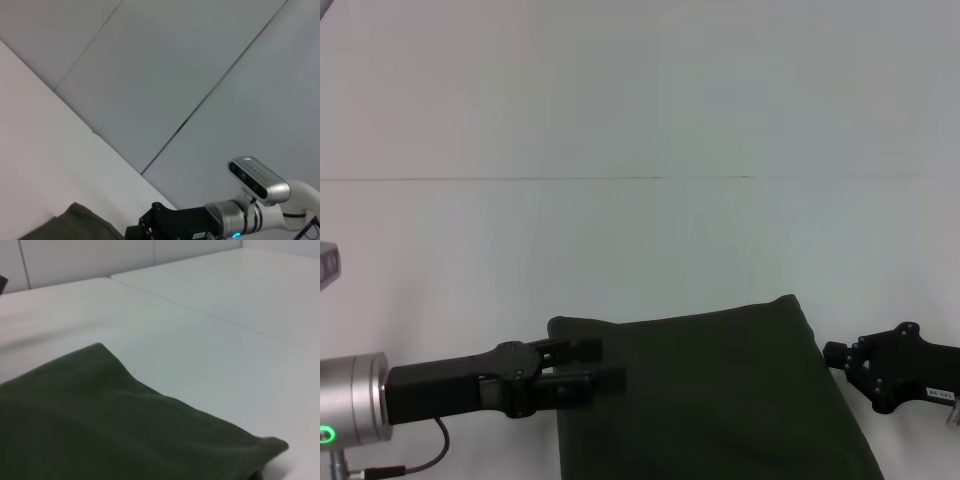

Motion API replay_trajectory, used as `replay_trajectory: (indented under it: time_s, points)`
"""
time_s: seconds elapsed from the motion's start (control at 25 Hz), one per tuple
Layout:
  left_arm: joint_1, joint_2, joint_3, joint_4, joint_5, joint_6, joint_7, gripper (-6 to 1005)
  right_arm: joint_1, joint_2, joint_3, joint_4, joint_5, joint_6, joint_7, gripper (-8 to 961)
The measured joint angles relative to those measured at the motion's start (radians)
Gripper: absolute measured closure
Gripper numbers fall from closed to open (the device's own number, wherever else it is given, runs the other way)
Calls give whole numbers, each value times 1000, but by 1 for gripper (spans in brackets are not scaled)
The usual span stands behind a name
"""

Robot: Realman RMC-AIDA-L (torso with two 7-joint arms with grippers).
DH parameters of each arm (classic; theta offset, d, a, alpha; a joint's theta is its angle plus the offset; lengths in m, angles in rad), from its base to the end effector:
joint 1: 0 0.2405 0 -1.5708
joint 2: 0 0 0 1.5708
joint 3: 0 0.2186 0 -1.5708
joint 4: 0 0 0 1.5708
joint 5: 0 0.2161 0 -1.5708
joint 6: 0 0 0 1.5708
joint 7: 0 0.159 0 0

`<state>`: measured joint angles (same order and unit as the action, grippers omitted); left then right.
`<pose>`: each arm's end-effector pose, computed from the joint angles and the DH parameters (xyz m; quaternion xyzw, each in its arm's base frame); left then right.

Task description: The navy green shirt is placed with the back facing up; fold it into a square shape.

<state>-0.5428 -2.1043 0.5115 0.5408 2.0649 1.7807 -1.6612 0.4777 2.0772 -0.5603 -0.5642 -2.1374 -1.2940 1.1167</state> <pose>-0.2179 0.2886 -0.0042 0.8653 0.3708 0.3370 0.0105 0.3028 0.3214 -0.0018 -0.9367 0.2039 0.1313 0.2524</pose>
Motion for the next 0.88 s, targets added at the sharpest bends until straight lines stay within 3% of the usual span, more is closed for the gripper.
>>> replay_trajectory:
  time_s: [0.44,0.68,0.88]
  points:
    - [-2,0,-5,0,0,-21,0,51,-10,-3,61,-1,66,-47,1,951]
    - [-2,-5,-7,-1,0,-38,0,51,34,14,14,15,64,-41,0,950]
    - [1,-5,-7,-1,0,-49,0,52,60,14,-34,59,62,1,0,950]
